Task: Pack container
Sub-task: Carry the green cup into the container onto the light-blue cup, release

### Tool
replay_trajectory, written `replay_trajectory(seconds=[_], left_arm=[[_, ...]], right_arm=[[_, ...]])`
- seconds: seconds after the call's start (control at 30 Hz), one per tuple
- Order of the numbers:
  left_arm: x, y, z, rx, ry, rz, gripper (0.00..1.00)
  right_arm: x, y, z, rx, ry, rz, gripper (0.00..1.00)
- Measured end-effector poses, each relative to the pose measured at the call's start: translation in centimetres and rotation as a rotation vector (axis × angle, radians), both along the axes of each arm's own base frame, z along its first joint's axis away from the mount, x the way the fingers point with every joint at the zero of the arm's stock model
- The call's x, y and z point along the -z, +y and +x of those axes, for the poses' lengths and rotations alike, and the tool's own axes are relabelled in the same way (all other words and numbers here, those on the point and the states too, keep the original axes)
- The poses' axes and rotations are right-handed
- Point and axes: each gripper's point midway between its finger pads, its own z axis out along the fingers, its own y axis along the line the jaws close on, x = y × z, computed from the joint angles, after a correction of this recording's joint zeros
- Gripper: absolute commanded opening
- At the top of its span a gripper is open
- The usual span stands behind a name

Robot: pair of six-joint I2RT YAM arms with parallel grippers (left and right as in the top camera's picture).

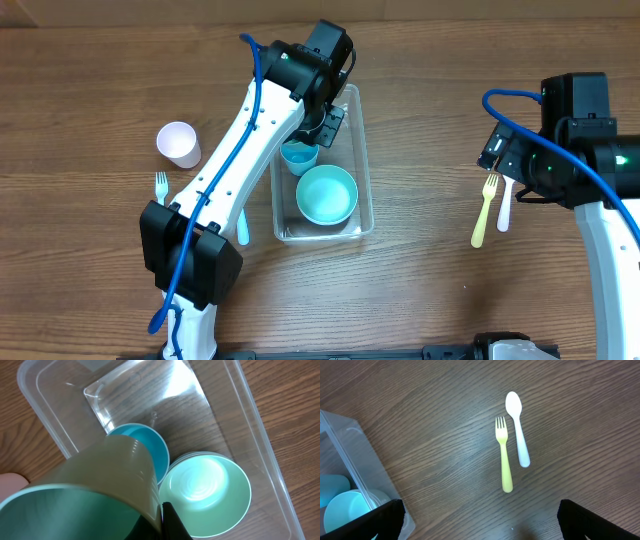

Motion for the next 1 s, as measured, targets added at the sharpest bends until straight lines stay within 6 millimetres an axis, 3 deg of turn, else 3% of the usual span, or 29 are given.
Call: replay_trajectory(seconds=[0.2, 0.47, 0.5, 0.53, 0.57, 0.63, 0.7, 0.87, 1.0], left_arm=[[0.6, -0.4, 0.4, 0.002, -0.008, -0.015, 0.04], [3.3, -0.3, 0.1, 0.002, 0.02, 0.0, 0.05], [3.5, -0.2, 0.0, 0.002, 0.025, 0.003, 0.09], [3.6, -0.2, 0.0, 0.002, 0.027, 0.004, 0.25], [3.6, -0.2, 0.0, 0.001, 0.027, 0.003, 0.5], [3.6, -0.3, -0.1, 0.002, 0.029, -0.001, 0.62], [3.6, -0.3, 0.0, -0.002, 0.029, -0.004, 0.67], [3.4, -0.4, 0.1, -0.01, 0.024, -0.009, 0.66], [0.8, -0.3, 0.3, -0.035, 0.002, -0.024, 0.65]], right_arm=[[0.0, 0.0, 0.0, 0.0, 0.0, 0.0, 1.0], [0.0, 0.0, 0.0, 0.0, 0.0, 0.0, 1.0], [0.0, 0.0, 0.0, 0.0, 0.0, 0.0, 1.0], [0.0, 0.0, 0.0, 0.0, 0.0, 0.0, 1.0], [0.0, 0.0, 0.0, 0.0, 0.0, 0.0, 1.0], [0.0, 0.0, 0.0, 0.0, 0.0, 0.0, 1.0], [0.0, 0.0, 0.0, 0.0, 0.0, 0.0, 1.0], [0.0, 0.0, 0.0, 0.001, 0.0, 0.0, 1.0], [0.0, 0.0, 0.0, 0.001, 0.0, 0.0, 1.0]])
